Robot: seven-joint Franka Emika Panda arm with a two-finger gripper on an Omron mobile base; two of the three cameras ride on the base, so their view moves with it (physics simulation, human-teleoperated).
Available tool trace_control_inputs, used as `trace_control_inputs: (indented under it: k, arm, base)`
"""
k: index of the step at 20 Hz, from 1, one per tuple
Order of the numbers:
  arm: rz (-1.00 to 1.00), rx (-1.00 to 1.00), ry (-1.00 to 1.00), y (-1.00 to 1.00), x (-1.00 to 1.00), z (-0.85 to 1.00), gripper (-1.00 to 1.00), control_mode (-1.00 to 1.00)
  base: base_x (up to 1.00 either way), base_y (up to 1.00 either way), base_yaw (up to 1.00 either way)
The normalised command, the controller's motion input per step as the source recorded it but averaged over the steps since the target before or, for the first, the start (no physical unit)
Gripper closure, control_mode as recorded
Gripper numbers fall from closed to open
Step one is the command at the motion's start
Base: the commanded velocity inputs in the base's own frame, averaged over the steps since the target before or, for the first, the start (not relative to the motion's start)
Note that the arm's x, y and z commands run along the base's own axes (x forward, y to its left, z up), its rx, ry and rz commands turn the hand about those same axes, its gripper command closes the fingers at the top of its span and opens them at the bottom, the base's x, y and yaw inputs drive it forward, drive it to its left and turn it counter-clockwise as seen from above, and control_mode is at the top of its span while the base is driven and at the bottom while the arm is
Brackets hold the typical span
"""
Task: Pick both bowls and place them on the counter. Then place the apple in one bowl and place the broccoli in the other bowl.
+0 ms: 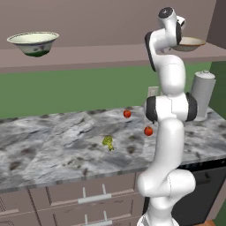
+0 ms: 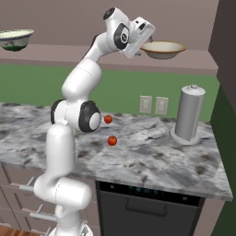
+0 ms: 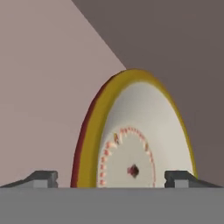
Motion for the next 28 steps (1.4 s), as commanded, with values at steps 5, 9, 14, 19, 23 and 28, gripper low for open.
trace_control_inputs:
  k: [5, 9, 14, 19, 23, 28]
  arm:
    - [0.00, 0.00, 0.01, -0.05, 0.00, -0.24, 1.00, -1.00]
    - [0.00, 0.00, 0.00, 0.00, -0.08, -0.19, 1.00, -1.00]
    - [0.00, 0.00, -0.11, 0.00, -0.47, -0.15, 1.00, -1.00]
    - [0.00, 0.00, -0.35, 0.00, -0.96, -0.28, 1.00, -1.00]
    - [0.00, -0.01, -0.51, 0.08, -1.00, -0.67, 1.00, -1.00]
    - [0.00, -0.01, -0.53, 0.11, -1.00, -0.89, 1.00, -1.00]
  base:
    - [0.00, 0.00, 0.00]
    - [0.00, 0.00, 0.00]
    - [0.00, 0.00, 0.00]
    - [0.00, 0.00, 0.00]
    - [0.00, 0.00, 0.00]
    - [0.00, 0.00, 0.00]
